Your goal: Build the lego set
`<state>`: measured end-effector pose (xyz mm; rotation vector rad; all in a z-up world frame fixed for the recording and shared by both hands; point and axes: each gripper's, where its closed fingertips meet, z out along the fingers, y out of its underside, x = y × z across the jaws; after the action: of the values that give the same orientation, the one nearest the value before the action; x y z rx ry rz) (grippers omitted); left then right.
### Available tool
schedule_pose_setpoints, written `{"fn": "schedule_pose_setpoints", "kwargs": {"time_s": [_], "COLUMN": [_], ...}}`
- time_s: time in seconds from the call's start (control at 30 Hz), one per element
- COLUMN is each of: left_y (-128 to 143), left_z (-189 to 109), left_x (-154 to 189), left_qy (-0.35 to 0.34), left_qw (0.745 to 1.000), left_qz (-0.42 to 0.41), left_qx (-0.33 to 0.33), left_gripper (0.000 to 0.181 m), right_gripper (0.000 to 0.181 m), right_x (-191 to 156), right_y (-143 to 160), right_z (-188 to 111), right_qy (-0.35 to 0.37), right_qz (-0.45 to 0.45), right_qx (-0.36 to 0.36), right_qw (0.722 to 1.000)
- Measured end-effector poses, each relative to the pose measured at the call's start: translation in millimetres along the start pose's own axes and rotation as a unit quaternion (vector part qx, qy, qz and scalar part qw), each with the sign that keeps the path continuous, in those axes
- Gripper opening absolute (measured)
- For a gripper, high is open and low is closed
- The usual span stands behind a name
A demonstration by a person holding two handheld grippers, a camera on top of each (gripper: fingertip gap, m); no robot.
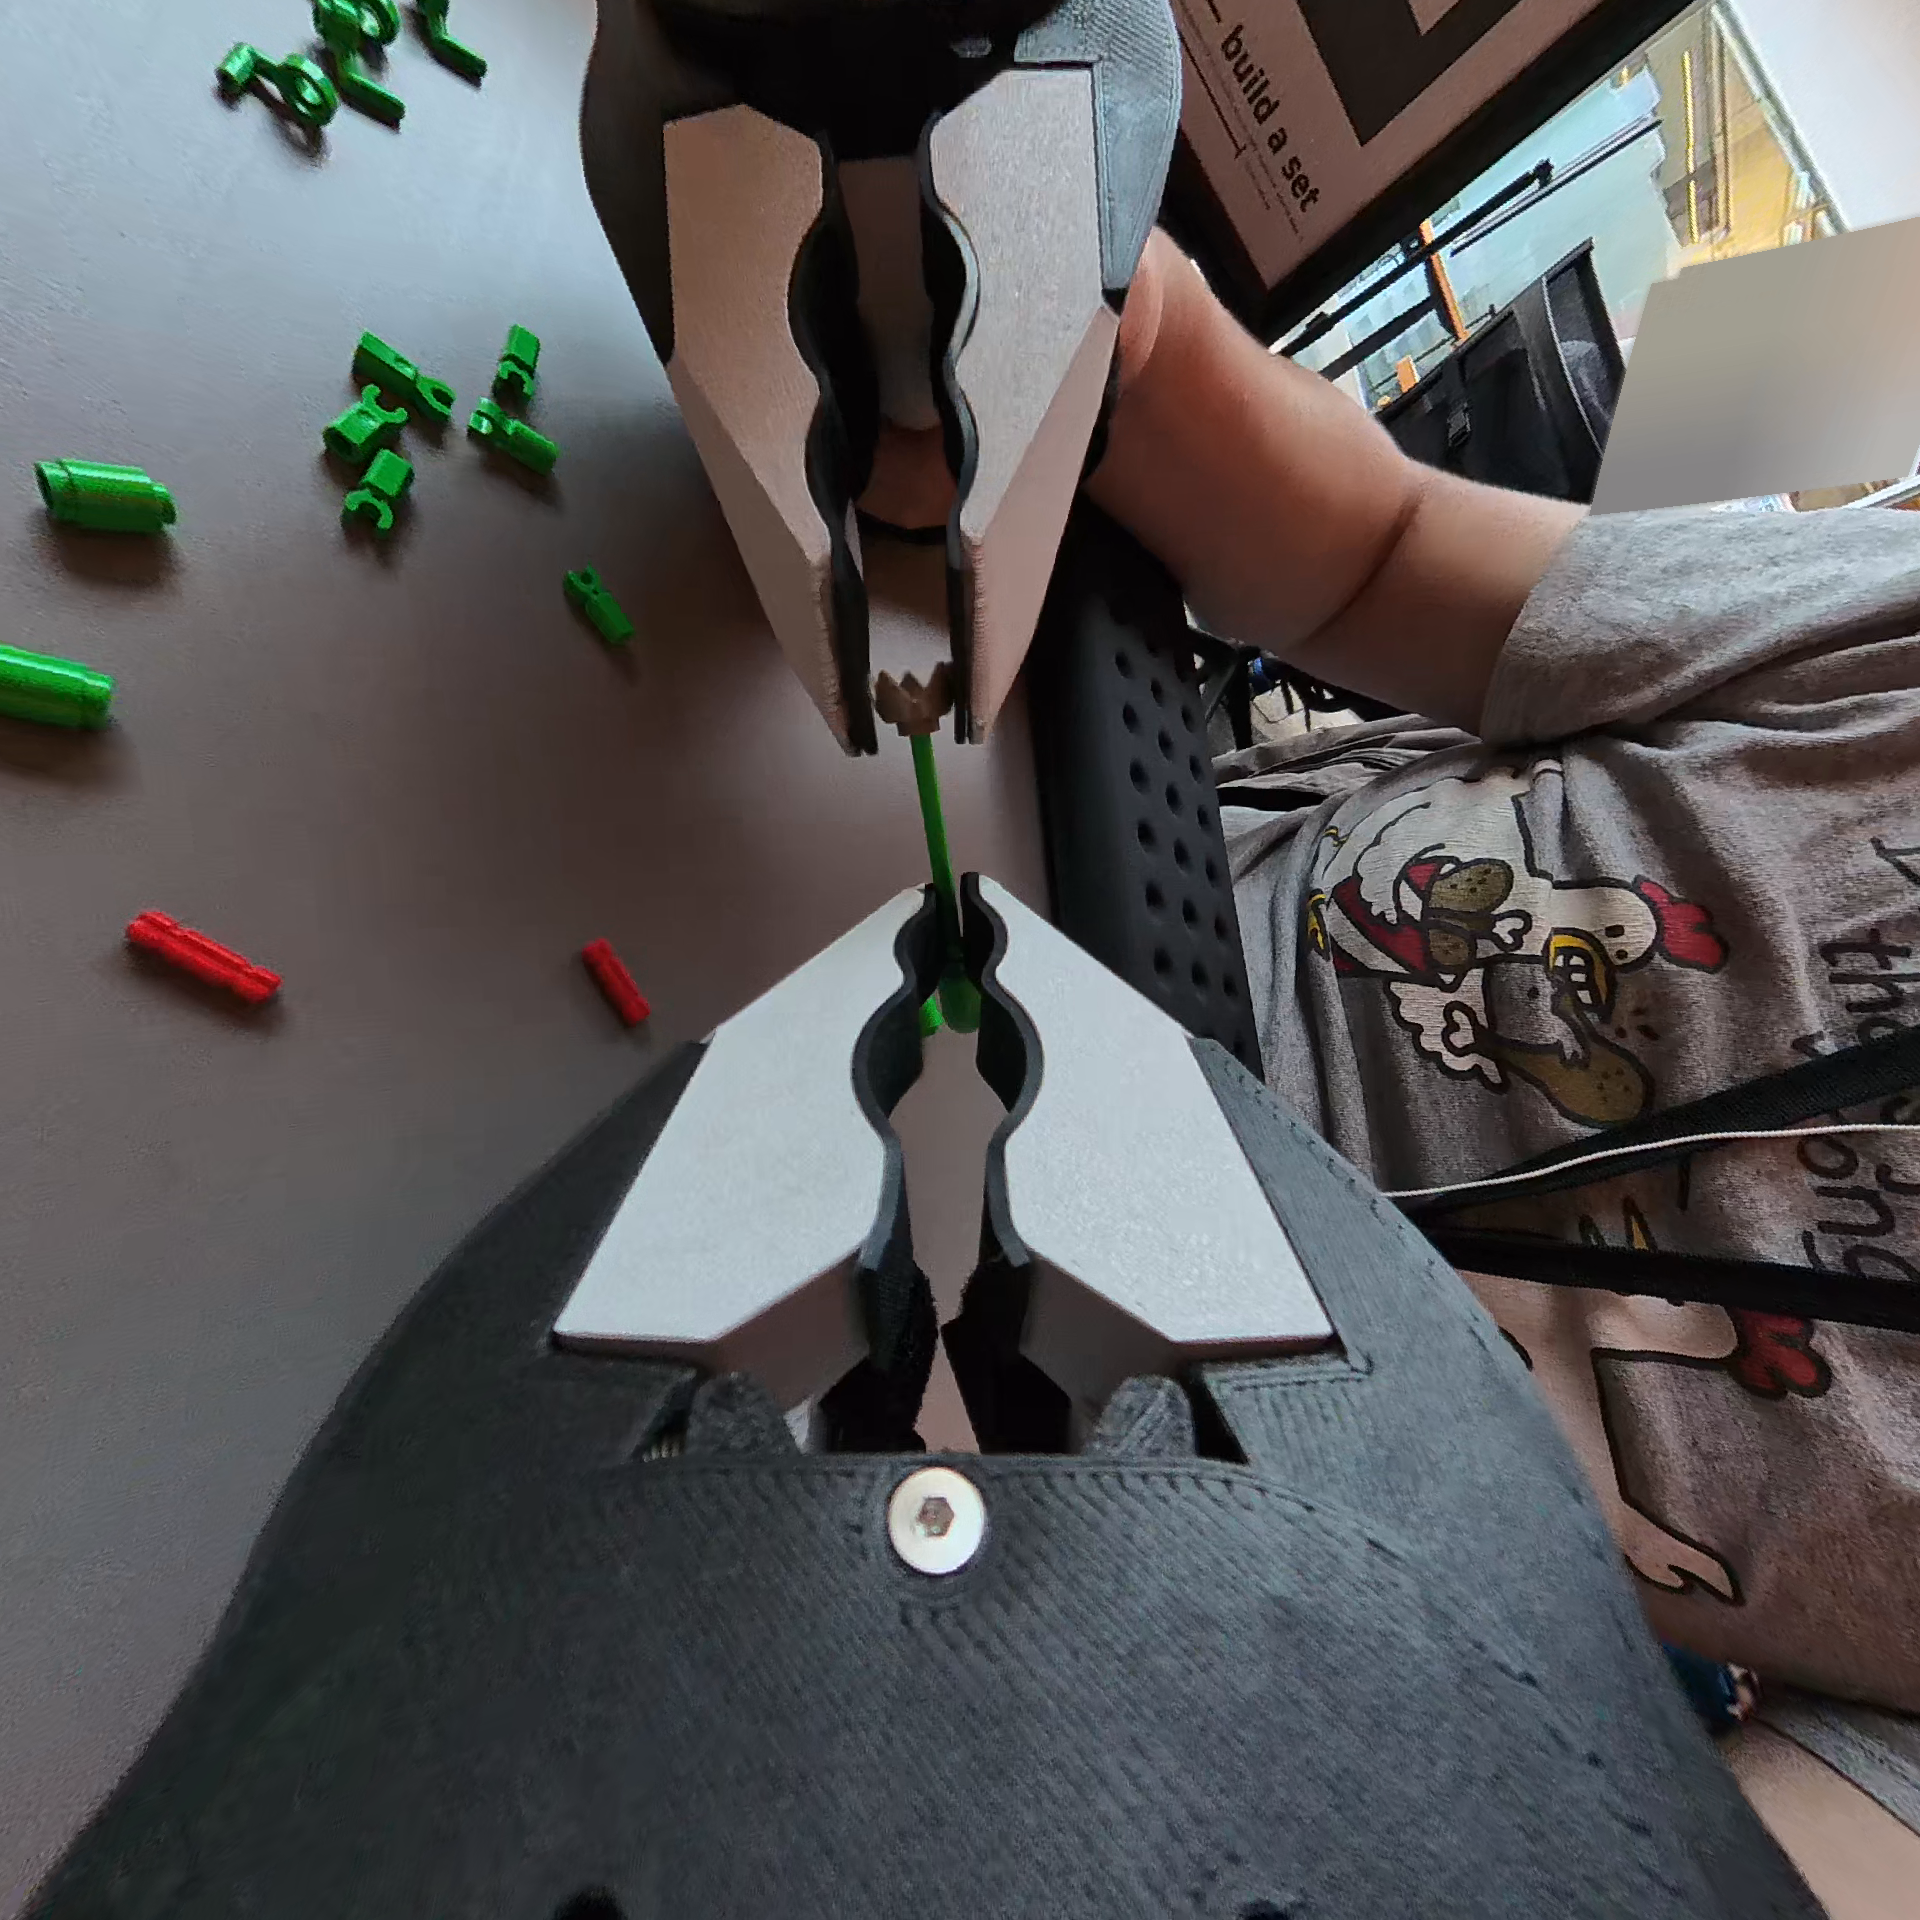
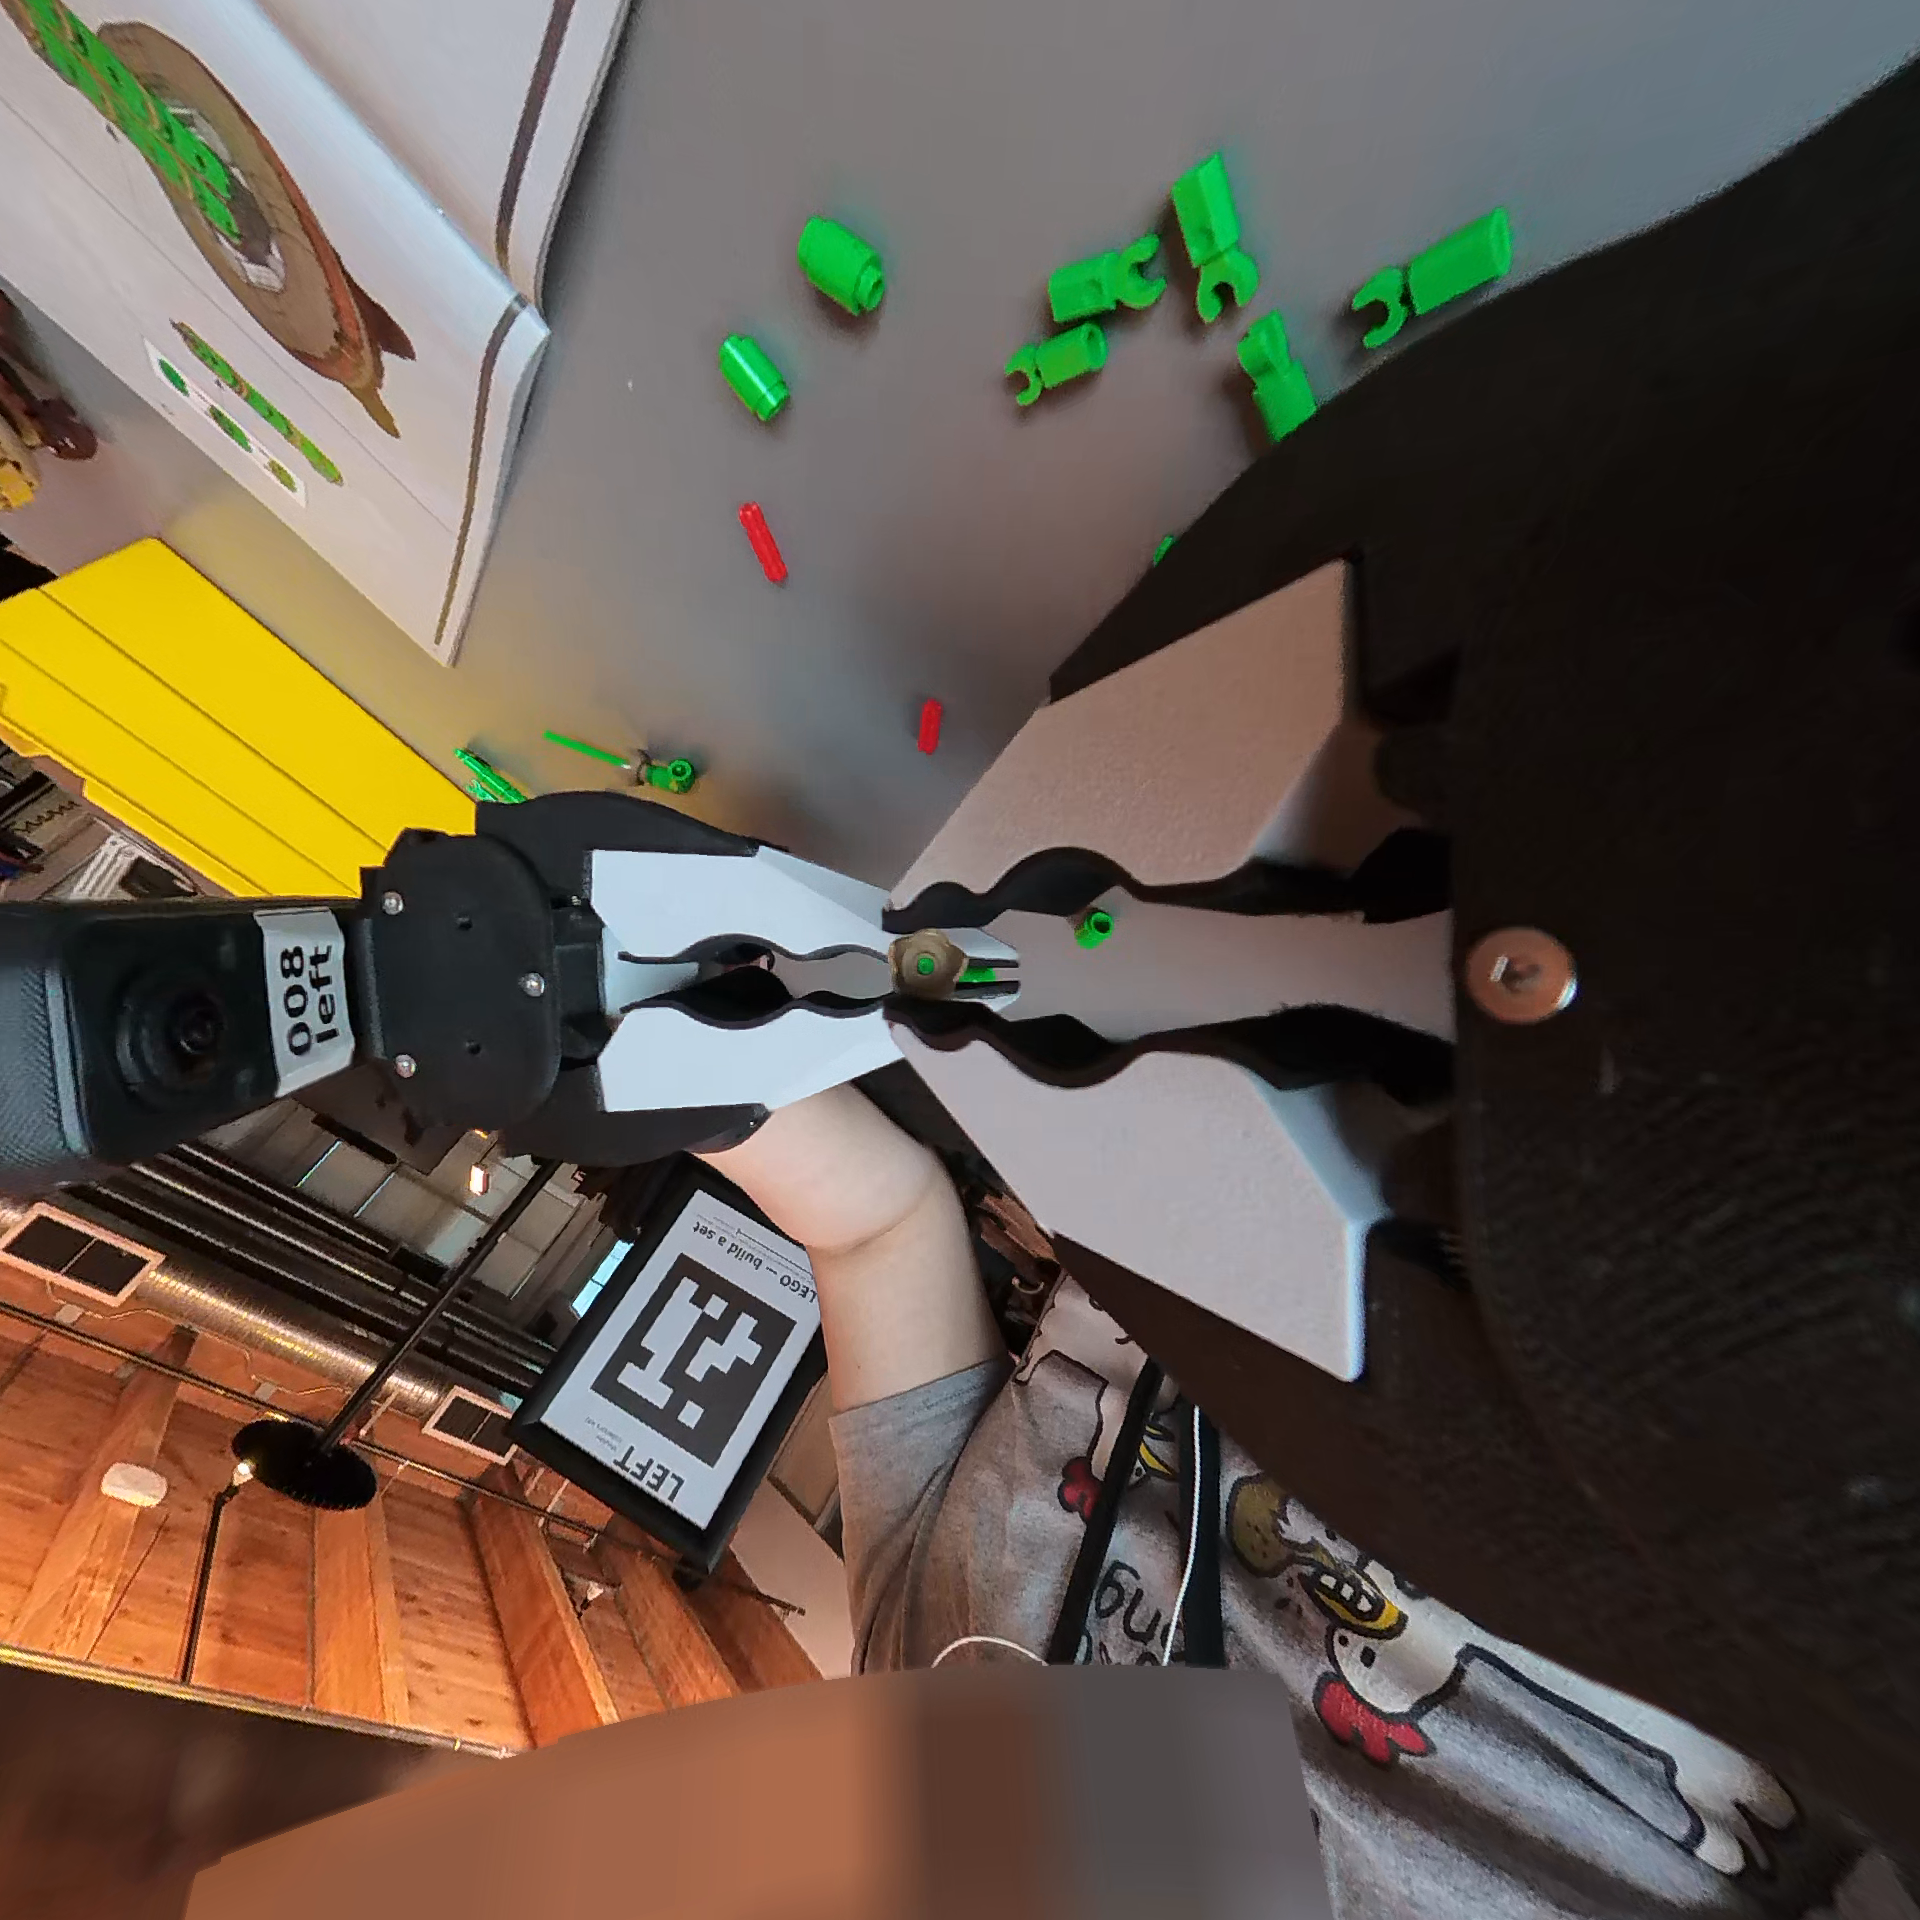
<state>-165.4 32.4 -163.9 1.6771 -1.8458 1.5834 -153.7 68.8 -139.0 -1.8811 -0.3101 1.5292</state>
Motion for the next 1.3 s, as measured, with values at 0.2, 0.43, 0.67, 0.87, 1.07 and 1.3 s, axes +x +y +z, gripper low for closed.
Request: {"fn": "schedule_pose_setpoints", "kwargs": {"time_s": [0.2, 0.43, 0.67, 0.87, 1.07, 1.3], "left_y": [6, 10, 11, 11, 6, -19], "left_z": [1, 3, 3, 4, 2, -11], "left_x": [0, -2, -3, -4, -3, 1], "left_qy": [-0.007, -0.012, -0.014, -0.016, -0.011, -0.010], "left_qw": [1.000, 0.999, 0.999, 0.999, 1.000, 0.998], "left_qz": [0.007, 0.005, 0.001, 0.000, 0.001, 0.019], "left_qx": [-0.020, -0.034, -0.035, -0.035, -0.020, 0.066], "left_gripper": [0.001, 0.000, 0.000, 0.000, 0.000, 0.001], "right_gripper": [0.011, 0.010, 0.010, 0.011, 0.011, 0.037], "right_x": [0, 1, 2, 3, 1, -21], "right_y": [7, 13, 15, 16, 10, -50], "right_z": [2, 4, 4, 4, 4, -21], "right_qy": [-0.008, -0.004, -0.001, 0.001, -0.005, 0.040], "right_qz": [0.016, 0.021, 0.025, 0.028, 0.024, -0.158], "right_qx": [-0.022, -0.040, -0.047, -0.051, -0.031, 0.128], "right_qw": [1.000, 0.999, 0.999, 0.998, 0.999, 0.978]}}
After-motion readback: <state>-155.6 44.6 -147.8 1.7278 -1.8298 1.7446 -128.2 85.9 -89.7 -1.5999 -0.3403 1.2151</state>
